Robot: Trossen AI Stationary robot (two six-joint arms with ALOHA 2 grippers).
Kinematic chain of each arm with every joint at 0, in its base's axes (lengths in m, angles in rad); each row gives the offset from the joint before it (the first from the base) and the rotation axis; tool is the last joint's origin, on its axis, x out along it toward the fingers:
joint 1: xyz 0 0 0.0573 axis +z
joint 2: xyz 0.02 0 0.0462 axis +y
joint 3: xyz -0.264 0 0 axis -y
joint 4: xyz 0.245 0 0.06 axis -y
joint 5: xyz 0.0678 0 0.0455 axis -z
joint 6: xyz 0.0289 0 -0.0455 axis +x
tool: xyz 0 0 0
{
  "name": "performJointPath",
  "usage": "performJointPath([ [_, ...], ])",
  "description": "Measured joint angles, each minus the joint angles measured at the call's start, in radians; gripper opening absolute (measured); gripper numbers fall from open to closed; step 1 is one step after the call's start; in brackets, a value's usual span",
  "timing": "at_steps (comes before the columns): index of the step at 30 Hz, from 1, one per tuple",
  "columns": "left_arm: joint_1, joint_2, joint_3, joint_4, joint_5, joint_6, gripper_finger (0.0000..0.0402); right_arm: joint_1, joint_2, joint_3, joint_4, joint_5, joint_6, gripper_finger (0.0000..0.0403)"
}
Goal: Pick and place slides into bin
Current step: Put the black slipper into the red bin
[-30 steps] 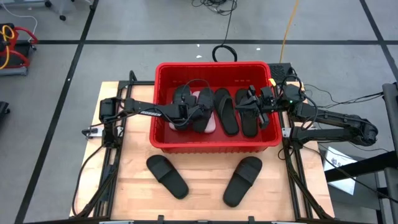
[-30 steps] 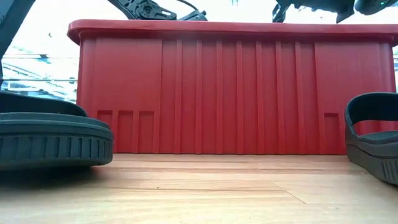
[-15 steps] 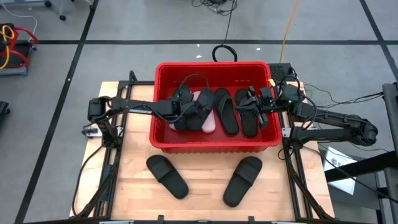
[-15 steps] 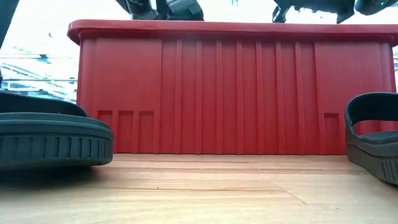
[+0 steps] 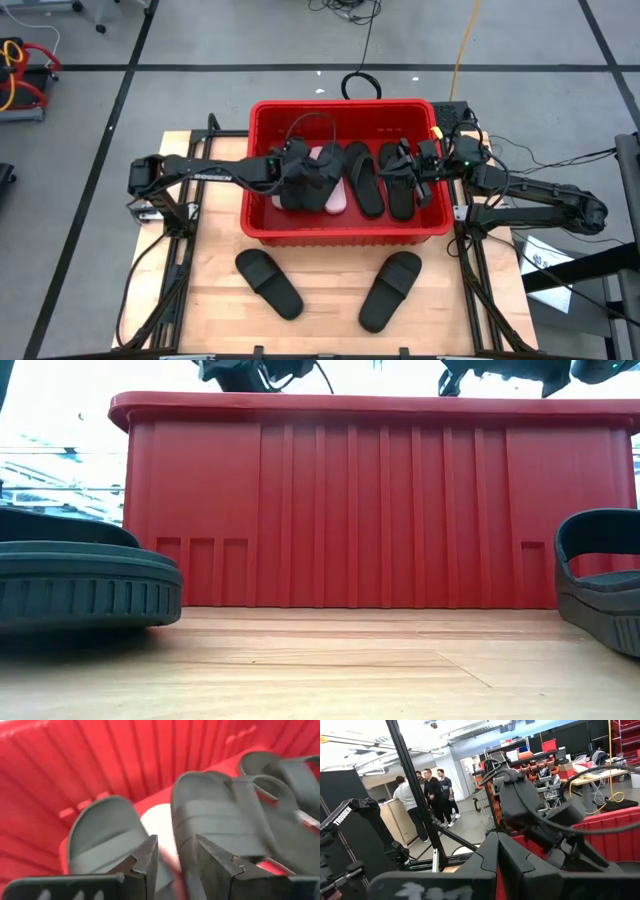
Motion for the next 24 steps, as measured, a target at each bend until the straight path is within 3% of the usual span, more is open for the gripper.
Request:
performJointPath([
  [3, 0.000, -0.036, 0.000, -0.001, 0.016, 0.038, 0.0120, 0.000, -0.003, 0.000, -0.010, -0.013, 0.000, 0.0000],
  [9, -0.003, -0.164, 0.002, 0.005, 0.009, 0.141, 0.0120, -0.013, -0.058, 0.000, -0.085, -0.204, 0.007, 0.0000],
  [15, -0.039, -0.307, 0.001, -0.051, 0.008, 0.218, 0.0120, -0.016, -0.161, 0.000, -0.148, -0.281, 0.032, 0.0000],
  [24, -0.110, -0.437, 0.002, -0.060, -0.021, 0.308, 0.0120, 0.033, -0.304, 0.001, -0.261, -0.579, 0.298, 0.0000],
])
